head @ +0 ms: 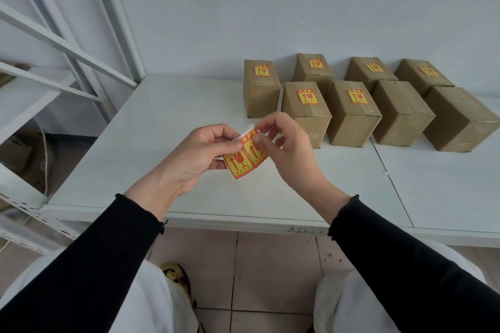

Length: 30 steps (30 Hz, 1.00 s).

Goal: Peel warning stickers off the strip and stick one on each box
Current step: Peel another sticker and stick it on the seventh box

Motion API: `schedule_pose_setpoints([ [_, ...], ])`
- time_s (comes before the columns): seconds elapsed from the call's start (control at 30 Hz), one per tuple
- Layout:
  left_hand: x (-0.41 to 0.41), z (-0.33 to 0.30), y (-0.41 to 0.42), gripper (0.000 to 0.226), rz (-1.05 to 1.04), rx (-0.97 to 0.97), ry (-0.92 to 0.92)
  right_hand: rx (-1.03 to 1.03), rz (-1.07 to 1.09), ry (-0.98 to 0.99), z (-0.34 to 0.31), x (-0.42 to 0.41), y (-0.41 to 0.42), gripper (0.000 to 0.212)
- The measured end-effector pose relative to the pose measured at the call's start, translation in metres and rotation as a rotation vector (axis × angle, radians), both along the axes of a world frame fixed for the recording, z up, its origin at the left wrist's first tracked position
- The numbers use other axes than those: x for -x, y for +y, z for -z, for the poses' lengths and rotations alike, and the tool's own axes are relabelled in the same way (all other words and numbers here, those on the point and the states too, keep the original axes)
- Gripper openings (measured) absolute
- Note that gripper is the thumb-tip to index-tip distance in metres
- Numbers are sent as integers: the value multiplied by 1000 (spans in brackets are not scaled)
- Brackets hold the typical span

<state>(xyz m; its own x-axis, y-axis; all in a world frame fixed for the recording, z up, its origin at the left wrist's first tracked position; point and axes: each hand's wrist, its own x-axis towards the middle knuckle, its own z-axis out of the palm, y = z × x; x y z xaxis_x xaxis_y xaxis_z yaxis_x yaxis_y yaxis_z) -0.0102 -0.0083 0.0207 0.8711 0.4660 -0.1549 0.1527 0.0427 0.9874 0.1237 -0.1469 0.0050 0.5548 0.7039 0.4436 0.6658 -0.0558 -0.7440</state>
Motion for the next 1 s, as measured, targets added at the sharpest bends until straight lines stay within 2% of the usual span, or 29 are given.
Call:
schedule_pose_setpoints([
  [0.1, -3, -1, -4, 5, 13, -9, -13, -14, -18, 38, -3, -2, -3, 11],
  [0.3, -6, -4, -8, 14, 40, 40, -55, 14, -181, -215, -12, -3, -12, 23],
  [0.57, -6, -5, -8, 9, 191, 235, -66, -84, -213, -211, -21, -6, -19, 13],
  [0.73, -5, -5, -4, 28, 253, 253, -52, -36, -251, -271, -24, -6, -20, 15],
  [0.9, -4, -4, -3, 16, 290, 306, -41, -62, -221, -317, -25, -5, -23, 13],
  [1.0, -4, -3, 2, 13, 243, 402, -61, -108, -149, -428, -27, -8, -25, 10],
])
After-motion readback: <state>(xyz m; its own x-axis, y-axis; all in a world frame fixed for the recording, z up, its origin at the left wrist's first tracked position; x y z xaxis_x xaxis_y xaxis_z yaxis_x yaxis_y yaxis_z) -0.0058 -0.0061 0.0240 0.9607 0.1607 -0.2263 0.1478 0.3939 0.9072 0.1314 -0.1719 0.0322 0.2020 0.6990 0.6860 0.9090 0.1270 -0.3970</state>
